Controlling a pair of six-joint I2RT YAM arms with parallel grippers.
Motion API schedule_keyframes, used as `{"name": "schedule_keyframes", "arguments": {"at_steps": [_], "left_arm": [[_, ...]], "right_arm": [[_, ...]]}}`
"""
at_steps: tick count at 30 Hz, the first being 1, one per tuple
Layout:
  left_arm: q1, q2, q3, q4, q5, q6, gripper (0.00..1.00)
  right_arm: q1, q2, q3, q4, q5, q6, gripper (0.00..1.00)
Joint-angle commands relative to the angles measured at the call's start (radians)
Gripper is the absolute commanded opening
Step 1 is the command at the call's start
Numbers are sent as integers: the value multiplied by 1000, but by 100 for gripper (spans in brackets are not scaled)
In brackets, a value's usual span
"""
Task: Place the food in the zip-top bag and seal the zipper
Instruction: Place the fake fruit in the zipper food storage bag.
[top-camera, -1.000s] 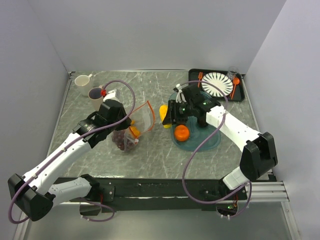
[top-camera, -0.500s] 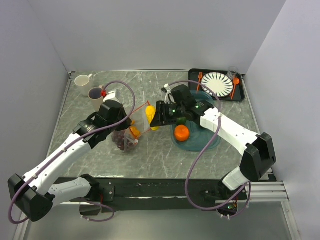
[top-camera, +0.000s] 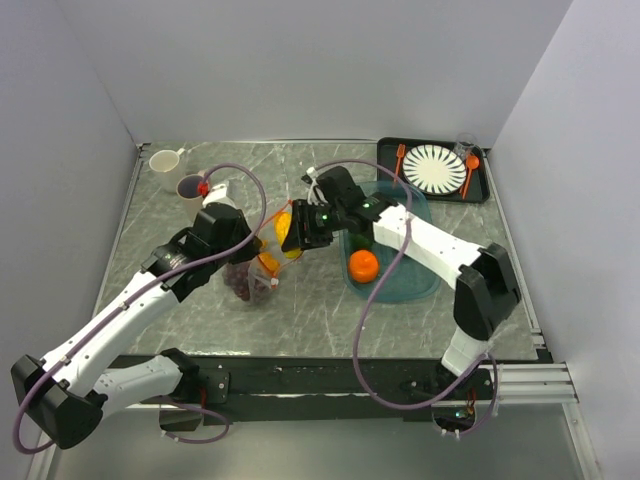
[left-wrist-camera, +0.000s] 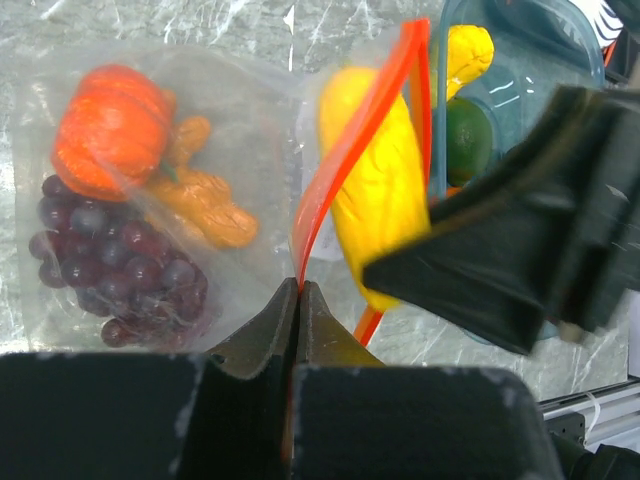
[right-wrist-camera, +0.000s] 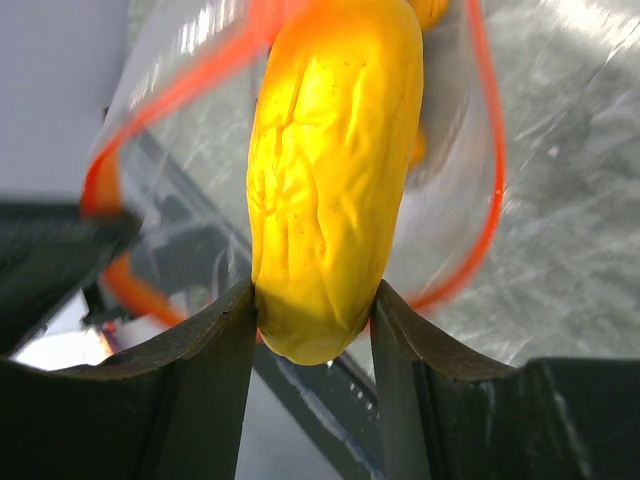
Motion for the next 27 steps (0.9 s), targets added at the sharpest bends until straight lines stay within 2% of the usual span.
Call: {"name": "schedule_keyframes", "arguments": {"at_steps": [1, 7, 10, 15, 22, 23, 25, 27], "left_arm": [[2, -29, 10, 25, -1, 2, 1], [2, -9, 33, 16, -9, 11, 1], [2, -4, 37, 18, -9, 10, 1], [2, -9, 34, 13, -10, 3, 1], [2, -15, 37, 1, -16, -1, 1], [2, -16, 37, -1, -16, -1, 1], [2, -16, 34, 4, -15, -3, 1], [2, -15, 31, 9, -7, -1, 1]], "right_arm": [[35, 48, 144, -87, 121, -65, 41], [57, 74, 211, -147, 135, -122, 45], [58, 50, 194, -124, 152, -113, 62], [58, -13, 159, -110, 185, -113, 74], [49, -125, 151, -177, 460, -133, 76], [46, -161, 142, -185, 569, -127, 77], [40, -205, 97, -180, 651, -116, 78], [32, -258, 38, -183, 766, -99, 89]]}}
